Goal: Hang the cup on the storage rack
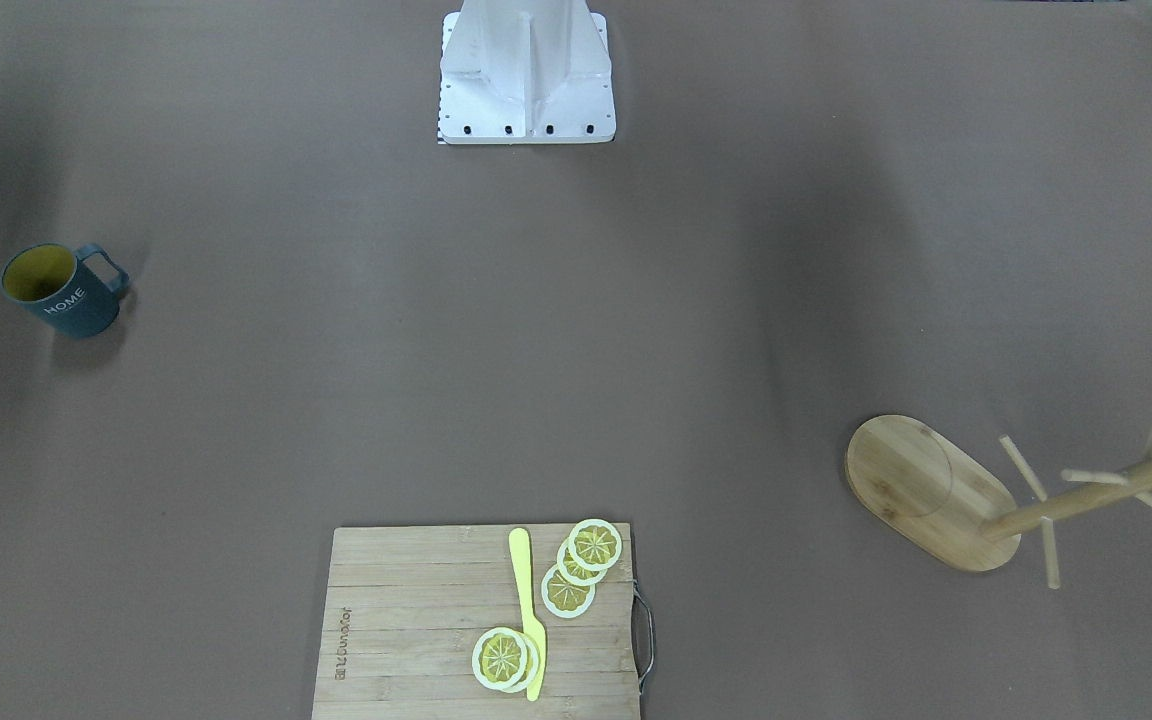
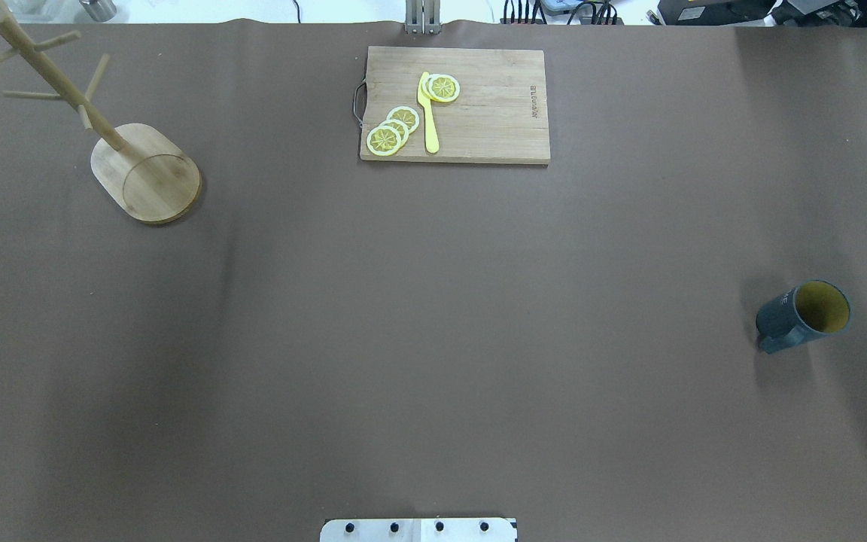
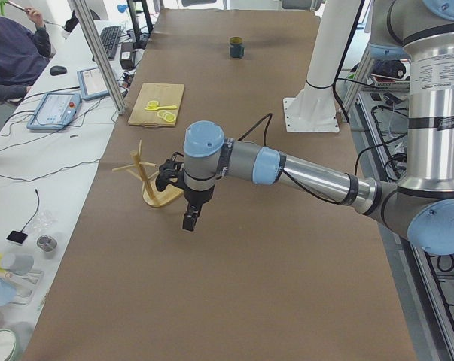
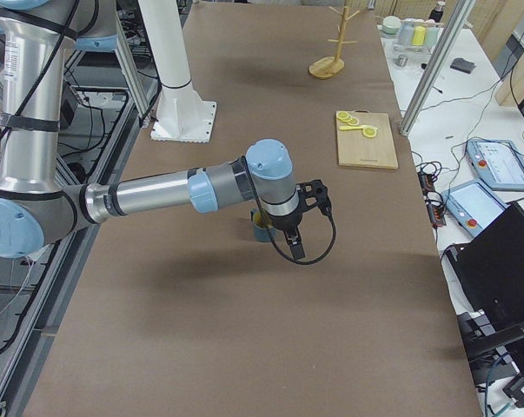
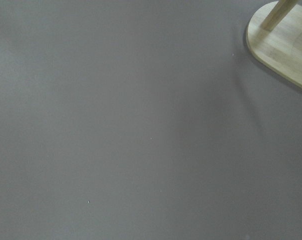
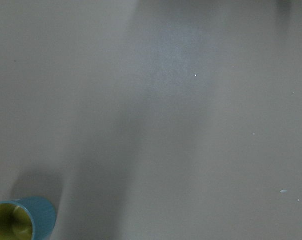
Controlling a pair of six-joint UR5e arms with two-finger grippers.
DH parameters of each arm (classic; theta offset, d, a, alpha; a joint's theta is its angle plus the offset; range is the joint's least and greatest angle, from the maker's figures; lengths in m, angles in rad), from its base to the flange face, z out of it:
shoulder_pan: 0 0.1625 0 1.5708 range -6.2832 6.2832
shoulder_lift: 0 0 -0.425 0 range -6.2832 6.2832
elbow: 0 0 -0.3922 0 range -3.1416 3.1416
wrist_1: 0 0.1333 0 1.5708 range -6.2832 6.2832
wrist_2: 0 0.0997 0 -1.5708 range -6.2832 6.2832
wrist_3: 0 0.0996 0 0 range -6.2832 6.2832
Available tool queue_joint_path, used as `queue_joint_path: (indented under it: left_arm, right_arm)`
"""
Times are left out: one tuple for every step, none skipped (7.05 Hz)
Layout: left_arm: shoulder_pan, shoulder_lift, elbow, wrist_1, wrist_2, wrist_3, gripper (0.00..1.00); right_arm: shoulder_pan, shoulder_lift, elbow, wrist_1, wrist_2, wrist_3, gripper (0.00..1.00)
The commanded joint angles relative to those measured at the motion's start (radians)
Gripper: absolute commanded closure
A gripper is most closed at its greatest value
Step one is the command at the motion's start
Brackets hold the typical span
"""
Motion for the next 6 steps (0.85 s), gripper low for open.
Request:
queue_joint_path:
  left_arm:
    - [0.0, -0.049, 0.074, -0.148, -0.001, -0.001, 0.01]
    - [0.0, -0.047, 0.069, -0.156, -0.001, 0.009, 0.01]
    - [0.0, -0.044, 0.068, -0.17, -0.001, 0.013, 0.01]
    - [0.0, -0.041, 0.072, -0.212, 0.0, 0.011, 0.01]
    - [0.001, -0.035, 0.074, -0.22, 0.0, 0.01, 0.01]
    - [0.0, -0.034, 0.071, -0.222, 0.0, 0.003, 0.01]
  right_arm:
    - [0.0, -0.021, -0.016, 0.048, 0.049, -0.008, 0.0]
    - [-0.005, -0.04, -0.041, 0.114, 0.042, -0.01, 0.0]
    - [-0.032, -0.041, -0.042, 0.174, 0.049, 0.066, 0.0]
    - [-0.126, -0.039, -0.04, 0.196, 0.04, 0.176, 0.0]
    - [-0.214, -0.031, -0.042, 0.207, 0.02, 0.225, 0.0]
    - [-0.286, -0.03, -0.039, 0.208, 0.008, 0.271, 0.0]
